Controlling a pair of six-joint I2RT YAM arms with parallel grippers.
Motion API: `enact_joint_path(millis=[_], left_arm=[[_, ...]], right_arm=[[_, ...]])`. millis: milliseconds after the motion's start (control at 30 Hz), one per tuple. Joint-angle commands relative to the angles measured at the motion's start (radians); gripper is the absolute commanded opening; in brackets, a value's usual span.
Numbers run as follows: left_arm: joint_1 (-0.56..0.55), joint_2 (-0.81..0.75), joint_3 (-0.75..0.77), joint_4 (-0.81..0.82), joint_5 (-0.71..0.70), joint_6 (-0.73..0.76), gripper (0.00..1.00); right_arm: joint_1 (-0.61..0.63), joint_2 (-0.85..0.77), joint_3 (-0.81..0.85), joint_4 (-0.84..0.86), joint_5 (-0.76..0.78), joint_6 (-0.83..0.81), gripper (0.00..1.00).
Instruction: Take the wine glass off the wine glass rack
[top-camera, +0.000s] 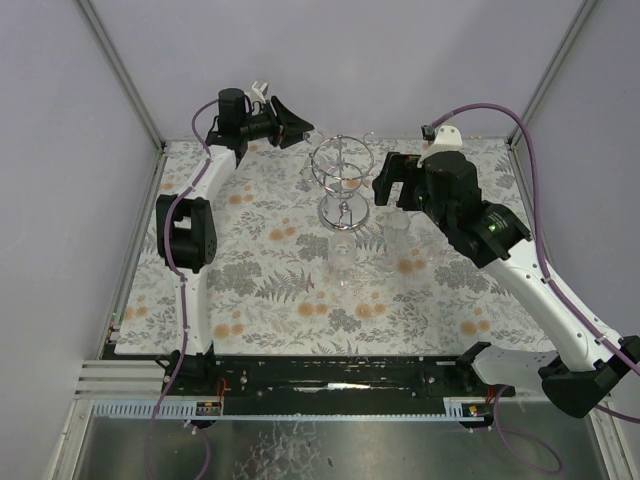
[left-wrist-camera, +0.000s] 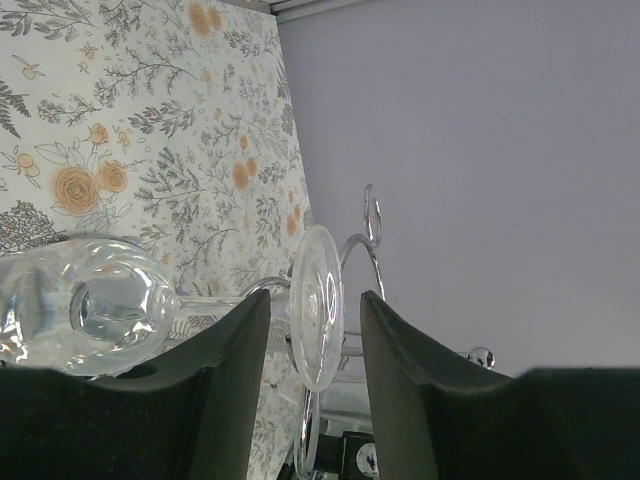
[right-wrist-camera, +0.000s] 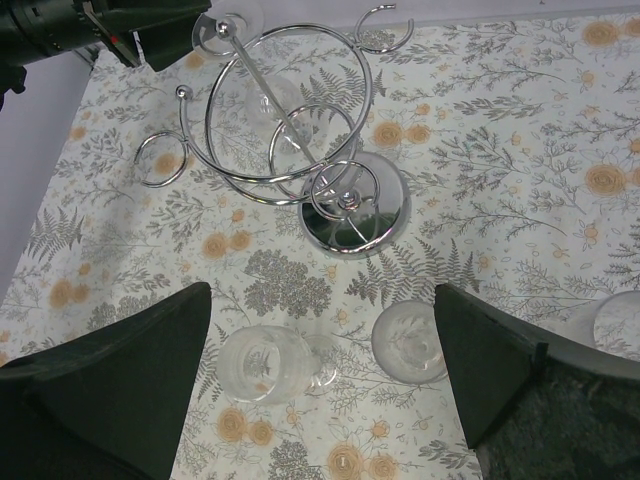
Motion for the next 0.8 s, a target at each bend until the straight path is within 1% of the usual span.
enact_joint_path(millis=[0, 167, 300, 767], left_arm=[[0.003, -0.016, 0.04, 0.034, -0.009, 0.013, 0.39], [0.008, -0.011, 0.046, 0.037, -0.015, 0.01, 0.36], [0.011, -0.009, 0.044, 0.038, -0.016, 0.012, 0.35], [0.019, -0.005, 0.033, 0.043, -0.014, 0.01, 0.24]], right_arm=[[0.007, -0.004, 0.031, 0.017, -0.009, 0.006, 0.99], [0.007, 0.001, 0.03, 0.021, -0.013, 0.007, 0.99], [0.007, 0.004, 0.028, 0.026, -0.017, 0.008, 0.99], [0.007, 0.01, 0.032, 0.026, -0.019, 0.009, 0.99]])
